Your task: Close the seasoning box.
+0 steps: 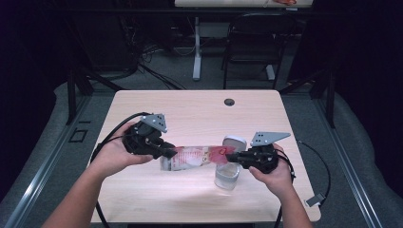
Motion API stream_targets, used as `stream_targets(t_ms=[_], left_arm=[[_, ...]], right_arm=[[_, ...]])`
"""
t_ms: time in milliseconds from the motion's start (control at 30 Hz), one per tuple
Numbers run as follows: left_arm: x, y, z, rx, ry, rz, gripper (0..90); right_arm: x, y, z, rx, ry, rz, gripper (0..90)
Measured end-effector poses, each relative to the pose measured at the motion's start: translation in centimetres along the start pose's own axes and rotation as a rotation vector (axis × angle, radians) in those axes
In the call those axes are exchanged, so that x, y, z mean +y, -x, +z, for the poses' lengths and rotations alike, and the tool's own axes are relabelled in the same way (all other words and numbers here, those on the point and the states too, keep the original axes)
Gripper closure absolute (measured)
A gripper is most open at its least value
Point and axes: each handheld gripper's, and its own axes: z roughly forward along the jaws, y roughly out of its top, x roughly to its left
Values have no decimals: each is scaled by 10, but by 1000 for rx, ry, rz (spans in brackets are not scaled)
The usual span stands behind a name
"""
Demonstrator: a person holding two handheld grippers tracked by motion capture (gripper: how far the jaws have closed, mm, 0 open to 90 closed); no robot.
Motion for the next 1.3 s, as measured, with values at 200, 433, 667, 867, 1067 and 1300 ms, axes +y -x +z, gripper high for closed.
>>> stream_targets(t_ms=[200, 433, 667, 867, 1067, 1300], left_arm=[[1, -1, 1, 4, 2, 6, 788], [2, -2, 0, 4, 0, 11, 793], [9, 1, -1, 7, -3, 15, 798], [15, 4, -3, 5, -8, 26, 808], [22, 6, -4, 2, -14, 33, 812], [27, 7, -5, 0, -14, 44, 813]], right_arm=[[-1, 2, 0, -1, 4, 4, 873], [-1, 2, 1, 0, 6, 8, 875], [-2, 3, 0, 1, 2, 15, 874], [-2, 3, -2, -4, 3, 19, 876], [-2, 4, -5, -9, 0, 20, 875], [-3, 5, -8, -9, 4, 23, 875]])
